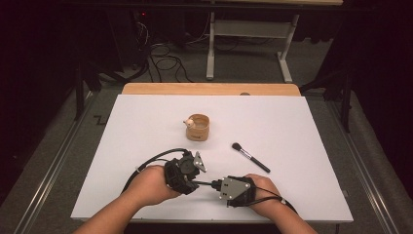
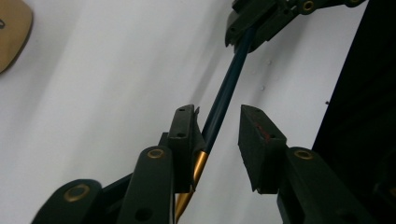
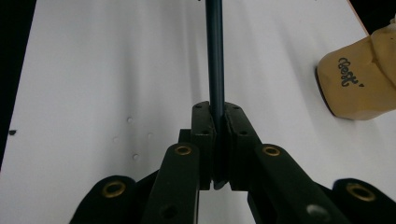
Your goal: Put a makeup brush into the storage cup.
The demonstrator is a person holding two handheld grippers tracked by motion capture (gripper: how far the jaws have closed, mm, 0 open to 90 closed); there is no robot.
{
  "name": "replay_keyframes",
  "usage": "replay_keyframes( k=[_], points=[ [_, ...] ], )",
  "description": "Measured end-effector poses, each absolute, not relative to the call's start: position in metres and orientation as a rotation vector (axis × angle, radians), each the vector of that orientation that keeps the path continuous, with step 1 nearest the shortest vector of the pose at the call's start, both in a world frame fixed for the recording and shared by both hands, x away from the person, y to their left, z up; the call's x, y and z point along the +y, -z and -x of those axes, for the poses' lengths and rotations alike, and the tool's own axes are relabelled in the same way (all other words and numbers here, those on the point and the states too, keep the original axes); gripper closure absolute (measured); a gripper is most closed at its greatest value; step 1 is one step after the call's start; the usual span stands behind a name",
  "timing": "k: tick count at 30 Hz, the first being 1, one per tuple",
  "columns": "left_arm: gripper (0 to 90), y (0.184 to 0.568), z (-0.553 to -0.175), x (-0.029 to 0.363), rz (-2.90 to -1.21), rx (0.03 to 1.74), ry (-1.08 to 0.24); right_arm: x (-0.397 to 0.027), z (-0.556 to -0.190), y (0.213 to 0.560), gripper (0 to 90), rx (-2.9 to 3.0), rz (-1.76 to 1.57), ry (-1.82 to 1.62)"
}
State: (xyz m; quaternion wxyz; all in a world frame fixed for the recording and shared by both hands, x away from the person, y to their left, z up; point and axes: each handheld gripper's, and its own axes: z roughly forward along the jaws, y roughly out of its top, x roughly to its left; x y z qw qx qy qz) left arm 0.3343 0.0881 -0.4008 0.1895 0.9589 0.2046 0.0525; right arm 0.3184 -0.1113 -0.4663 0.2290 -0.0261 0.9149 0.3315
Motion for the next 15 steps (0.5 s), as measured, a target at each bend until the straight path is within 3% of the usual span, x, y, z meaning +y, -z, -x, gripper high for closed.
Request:
replay_keyframes(
  k=[15],
  points=[
    [57.6, 0.4010, -0.3365, 0.0897, -2.690, 0.611, -0.182, -0.1115, -0.3182, 0.4667, 86.1, 2.527, 0.083, -0.913]
  ],
)
